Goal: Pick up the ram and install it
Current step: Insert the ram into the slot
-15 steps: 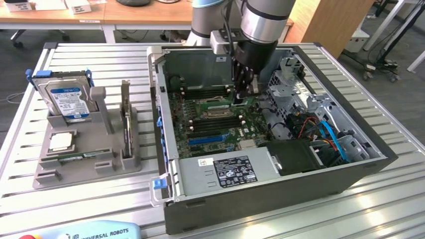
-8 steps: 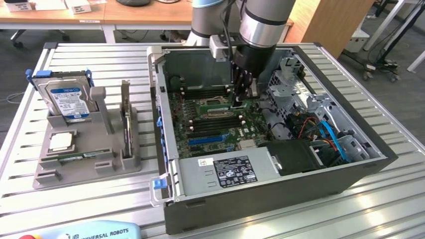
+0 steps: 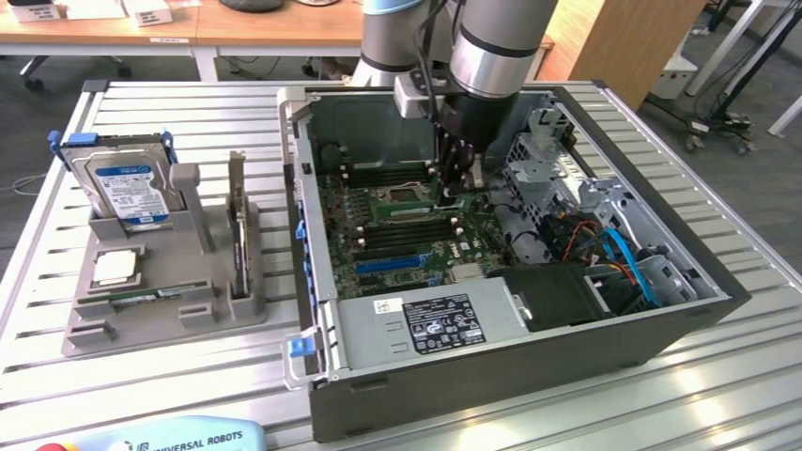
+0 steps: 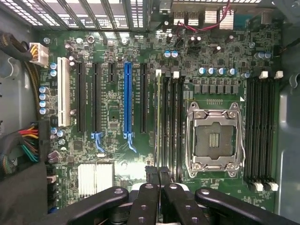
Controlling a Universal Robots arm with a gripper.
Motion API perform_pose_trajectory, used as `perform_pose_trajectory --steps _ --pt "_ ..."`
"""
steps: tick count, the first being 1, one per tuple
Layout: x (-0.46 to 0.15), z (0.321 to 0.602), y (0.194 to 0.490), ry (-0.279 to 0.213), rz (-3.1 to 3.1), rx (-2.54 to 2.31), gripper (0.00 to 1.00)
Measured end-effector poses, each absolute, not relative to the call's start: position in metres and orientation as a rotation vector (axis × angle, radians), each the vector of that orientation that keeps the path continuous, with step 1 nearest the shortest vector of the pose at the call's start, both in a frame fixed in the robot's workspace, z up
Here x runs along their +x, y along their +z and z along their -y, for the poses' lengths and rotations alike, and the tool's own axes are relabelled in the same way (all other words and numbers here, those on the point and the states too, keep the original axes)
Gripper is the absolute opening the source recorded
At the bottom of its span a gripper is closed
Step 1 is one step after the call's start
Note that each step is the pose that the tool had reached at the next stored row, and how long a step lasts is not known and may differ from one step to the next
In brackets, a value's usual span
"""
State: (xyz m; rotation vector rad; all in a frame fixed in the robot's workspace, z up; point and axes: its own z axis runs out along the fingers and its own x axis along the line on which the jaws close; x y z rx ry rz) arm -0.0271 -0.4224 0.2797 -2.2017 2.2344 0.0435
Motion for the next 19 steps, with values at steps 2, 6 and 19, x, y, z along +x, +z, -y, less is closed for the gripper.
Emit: perform_pose_trajectory --steps 2,6,19 --pt "-0.0272 0.4224 0.2777 0.043 -2.235 -2.202 0.11" --pt "-0.0272 0.4224 0.2753 0.042 -2.235 -2.203 0.11" --pt "-0.0318 0.4224 0.271 0.031 -2.231 -2.198 0.11"
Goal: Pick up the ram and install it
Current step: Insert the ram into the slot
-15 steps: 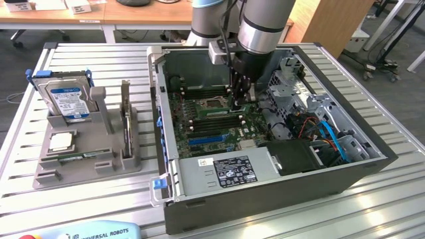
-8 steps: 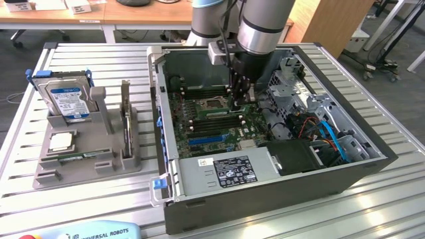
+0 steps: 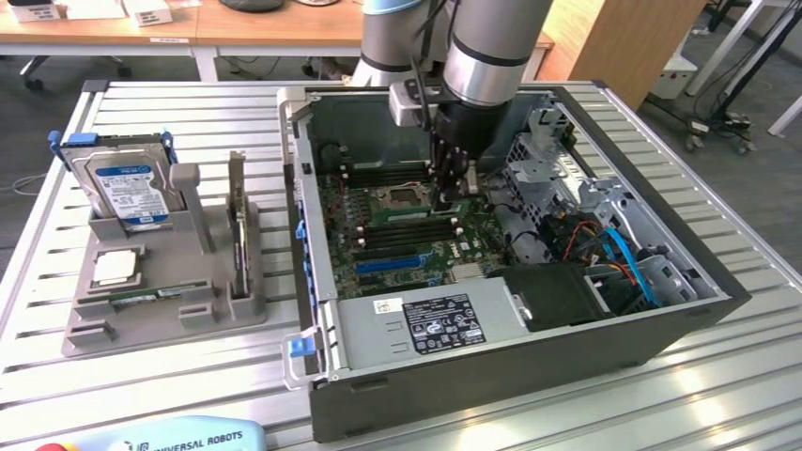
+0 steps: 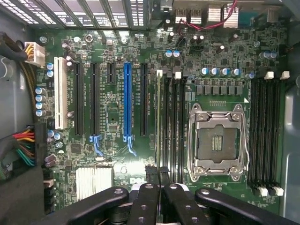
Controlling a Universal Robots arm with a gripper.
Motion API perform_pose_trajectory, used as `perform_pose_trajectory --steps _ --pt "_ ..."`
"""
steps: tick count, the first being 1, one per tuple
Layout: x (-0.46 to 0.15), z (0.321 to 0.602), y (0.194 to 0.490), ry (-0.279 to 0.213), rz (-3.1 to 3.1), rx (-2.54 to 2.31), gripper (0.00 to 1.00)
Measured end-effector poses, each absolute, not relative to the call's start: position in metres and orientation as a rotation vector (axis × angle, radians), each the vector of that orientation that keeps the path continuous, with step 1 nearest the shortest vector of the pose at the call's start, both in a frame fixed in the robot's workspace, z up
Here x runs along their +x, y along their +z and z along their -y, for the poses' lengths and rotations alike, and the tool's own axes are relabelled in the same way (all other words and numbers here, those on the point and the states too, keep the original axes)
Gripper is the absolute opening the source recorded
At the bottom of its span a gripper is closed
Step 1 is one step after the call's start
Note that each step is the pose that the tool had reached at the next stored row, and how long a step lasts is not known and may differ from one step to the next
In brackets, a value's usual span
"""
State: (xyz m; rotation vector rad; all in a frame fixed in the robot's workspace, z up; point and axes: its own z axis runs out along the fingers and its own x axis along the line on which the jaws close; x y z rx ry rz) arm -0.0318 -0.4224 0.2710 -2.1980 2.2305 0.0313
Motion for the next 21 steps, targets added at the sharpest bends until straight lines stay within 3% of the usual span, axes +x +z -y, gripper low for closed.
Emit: perform_pose_trajectory --steps 21 --pt "-0.034 0.422 0.257 0.02 -2.225 -2.193 0.11"
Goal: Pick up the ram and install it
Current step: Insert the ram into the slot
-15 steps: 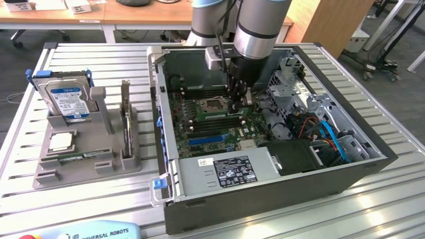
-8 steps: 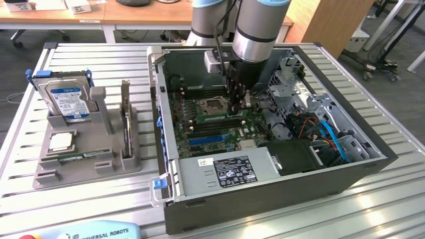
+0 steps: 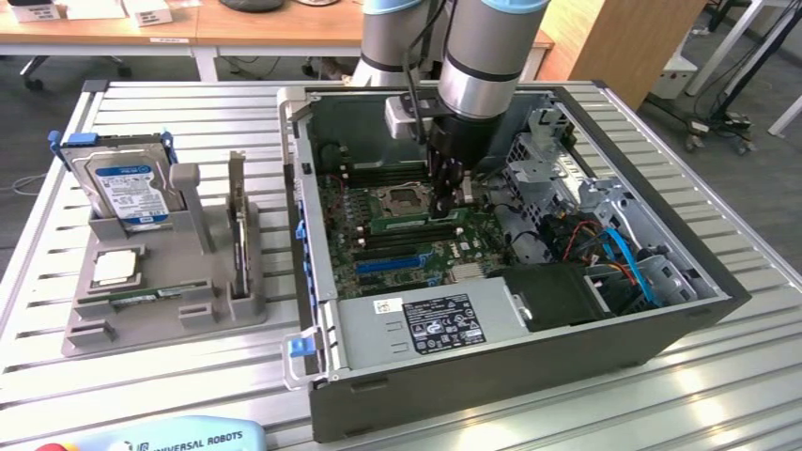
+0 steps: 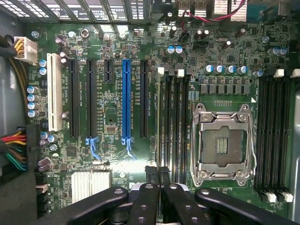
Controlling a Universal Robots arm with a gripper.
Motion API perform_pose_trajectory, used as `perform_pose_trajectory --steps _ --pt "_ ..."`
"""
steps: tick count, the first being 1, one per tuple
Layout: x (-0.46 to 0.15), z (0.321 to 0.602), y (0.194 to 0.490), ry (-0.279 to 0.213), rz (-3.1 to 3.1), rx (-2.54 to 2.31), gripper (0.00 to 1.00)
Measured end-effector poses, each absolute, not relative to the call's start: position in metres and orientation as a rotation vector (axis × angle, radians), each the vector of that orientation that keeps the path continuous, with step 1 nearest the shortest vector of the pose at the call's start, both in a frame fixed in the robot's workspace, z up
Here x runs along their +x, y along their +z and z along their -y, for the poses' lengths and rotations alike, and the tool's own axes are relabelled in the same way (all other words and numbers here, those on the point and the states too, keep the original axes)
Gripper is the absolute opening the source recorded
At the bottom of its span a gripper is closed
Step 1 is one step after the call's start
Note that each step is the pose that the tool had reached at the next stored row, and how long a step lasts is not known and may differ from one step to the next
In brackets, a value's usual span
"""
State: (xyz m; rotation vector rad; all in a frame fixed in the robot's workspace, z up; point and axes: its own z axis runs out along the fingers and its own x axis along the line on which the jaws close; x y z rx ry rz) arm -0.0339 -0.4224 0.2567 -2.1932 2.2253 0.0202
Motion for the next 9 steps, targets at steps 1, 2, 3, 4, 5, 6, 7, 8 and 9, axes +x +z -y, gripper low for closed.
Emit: perform_pose_trajectory --steps 1,2,3,4,5,6,7,8,9 --pt "-0.0339 0.4224 0.2566 0.02 -2.225 -2.193 0.11" --pt "-0.0339 0.4224 0.2567 0.02 -2.225 -2.193 0.11" --pt "-0.0339 0.4224 0.2566 0.02 -2.225 -2.193 0.11" --pt "-0.0339 0.4224 0.2567 0.02 -2.225 -2.193 0.11" --pt "-0.0339 0.4224 0.2566 0.02 -2.225 -2.193 0.11" --pt "-0.0339 0.4224 0.2567 0.02 -2.225 -2.193 0.11" --pt "-0.0339 0.4224 0.2566 0.02 -2.225 -2.193 0.11" --pt "-0.0339 0.4224 0.2567 0.021 -2.226 -2.193 0.11" --pt "-0.0338 0.4224 0.2566 0.022 -2.226 -2.194 0.11"
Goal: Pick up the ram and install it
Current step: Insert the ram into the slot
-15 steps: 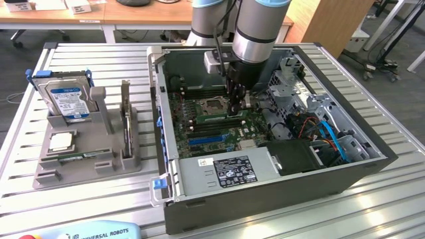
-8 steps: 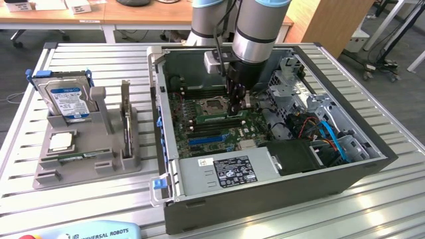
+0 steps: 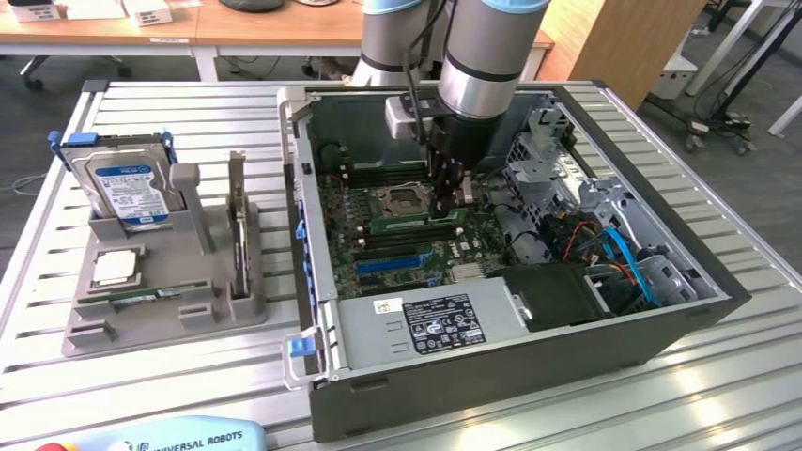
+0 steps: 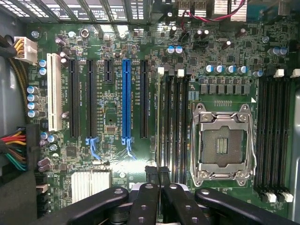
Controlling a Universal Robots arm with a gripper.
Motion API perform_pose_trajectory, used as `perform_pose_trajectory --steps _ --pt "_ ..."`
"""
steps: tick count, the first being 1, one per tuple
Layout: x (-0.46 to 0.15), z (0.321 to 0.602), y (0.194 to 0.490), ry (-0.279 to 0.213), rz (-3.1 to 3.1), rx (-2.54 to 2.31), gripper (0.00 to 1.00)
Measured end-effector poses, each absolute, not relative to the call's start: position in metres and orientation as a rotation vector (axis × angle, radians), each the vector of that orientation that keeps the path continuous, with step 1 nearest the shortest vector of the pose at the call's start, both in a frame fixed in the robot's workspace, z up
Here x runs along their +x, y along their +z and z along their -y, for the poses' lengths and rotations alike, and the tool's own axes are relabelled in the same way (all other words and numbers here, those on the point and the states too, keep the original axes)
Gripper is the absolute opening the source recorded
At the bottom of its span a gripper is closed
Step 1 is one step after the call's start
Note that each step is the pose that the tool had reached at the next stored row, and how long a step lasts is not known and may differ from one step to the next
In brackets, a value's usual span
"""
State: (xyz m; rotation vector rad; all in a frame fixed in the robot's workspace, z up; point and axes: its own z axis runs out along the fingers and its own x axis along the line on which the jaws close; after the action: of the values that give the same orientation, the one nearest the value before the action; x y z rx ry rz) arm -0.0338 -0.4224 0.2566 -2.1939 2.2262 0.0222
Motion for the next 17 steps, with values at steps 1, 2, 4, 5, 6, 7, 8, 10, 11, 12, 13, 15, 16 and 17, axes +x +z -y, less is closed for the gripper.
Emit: perform_pose_trajectory --steps 1,2,4,5,6,7,8,10,11,12,13,15,16,17 --pt "-0.0334 0.4224 0.2566 0.026 -2.228 -2.195 0.11" --pt "-0.033 0.4224 0.2566 0.029 -2.229 -2.197 0.11" --pt "-0.0323 0.4224 0.2566 0.036 -2.233 -2.2 0.11" --pt "-0.0319 0.4224 0.2567 0.039 -2.234 -2.201 0.11" --pt "-0.0315 0.4224 0.2567 0.042 -2.236 -2.202 0.11" --pt "-0.0312 0.4225 0.2567 0.042 -2.237 -2.201 0.11" --pt "-0.0312 0.4225 0.2567 0.042 -2.239 -2.2 0.11" --pt "-0.0312 0.4224 0.2566 0.042 -2.239 -2.199 0.11" --pt "-0.0311 0.4224 0.2566 0.042 -2.239 -2.199 0.11" --pt "-0.0311 0.4224 0.2566 0.043 -2.239 -2.199 0.11" --pt "-0.0311 0.4224 0.2566 0.043 -2.24 -2.198 0.11" --pt "-0.0311 0.4224 0.2565 0.043 -2.246 -2.192 0.11" --pt "-0.0311 0.4224 0.2564 0.042 -2.251 -2.187 0.11" --pt "-0.0311 0.4224 0.2564 0.042 -2.256 -2.181 0.11"
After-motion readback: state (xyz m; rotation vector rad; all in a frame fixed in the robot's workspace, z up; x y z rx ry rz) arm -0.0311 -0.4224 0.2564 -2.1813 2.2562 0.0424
